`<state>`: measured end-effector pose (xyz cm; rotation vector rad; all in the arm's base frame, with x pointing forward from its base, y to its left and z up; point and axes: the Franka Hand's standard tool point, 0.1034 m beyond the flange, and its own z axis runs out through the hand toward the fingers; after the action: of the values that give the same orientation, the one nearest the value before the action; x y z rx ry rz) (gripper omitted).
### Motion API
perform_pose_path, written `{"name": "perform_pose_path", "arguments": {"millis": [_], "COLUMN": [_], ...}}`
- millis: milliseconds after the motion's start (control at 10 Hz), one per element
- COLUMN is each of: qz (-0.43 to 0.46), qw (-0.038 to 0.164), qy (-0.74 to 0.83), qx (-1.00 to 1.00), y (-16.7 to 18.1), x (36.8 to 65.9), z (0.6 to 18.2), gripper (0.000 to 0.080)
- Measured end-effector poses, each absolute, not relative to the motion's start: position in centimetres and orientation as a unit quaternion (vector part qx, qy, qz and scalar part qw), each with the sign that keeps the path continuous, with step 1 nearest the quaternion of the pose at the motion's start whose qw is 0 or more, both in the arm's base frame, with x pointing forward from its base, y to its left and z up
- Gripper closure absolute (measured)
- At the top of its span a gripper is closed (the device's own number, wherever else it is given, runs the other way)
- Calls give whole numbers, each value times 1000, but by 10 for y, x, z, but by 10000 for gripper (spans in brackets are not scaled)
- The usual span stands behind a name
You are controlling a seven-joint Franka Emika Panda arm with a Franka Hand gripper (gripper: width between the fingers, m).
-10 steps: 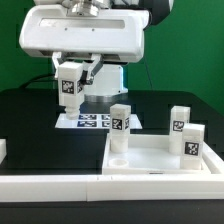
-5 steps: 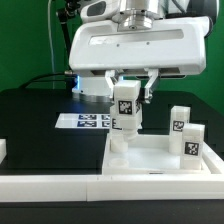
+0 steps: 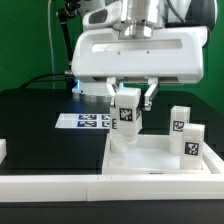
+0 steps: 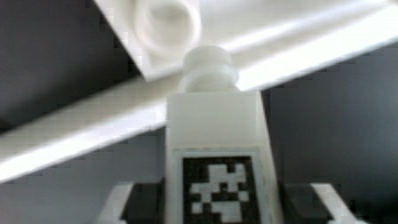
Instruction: Assemble square table
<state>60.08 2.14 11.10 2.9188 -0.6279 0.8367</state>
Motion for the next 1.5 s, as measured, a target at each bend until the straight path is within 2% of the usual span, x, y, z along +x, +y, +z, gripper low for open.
{"name": "perform_pose_path", "arguments": {"millis": [300, 700, 1100, 1500], "qz": [260, 263, 259, 262], "qw": [32, 38, 45, 47], "qy": [-198, -200, -200, -198], "qx": [945, 943, 944, 943], "y": [17, 3, -3, -2], "x": [595, 601, 601, 601], "z": [96, 99, 89, 87], "gripper": [512, 512, 512, 512]}}
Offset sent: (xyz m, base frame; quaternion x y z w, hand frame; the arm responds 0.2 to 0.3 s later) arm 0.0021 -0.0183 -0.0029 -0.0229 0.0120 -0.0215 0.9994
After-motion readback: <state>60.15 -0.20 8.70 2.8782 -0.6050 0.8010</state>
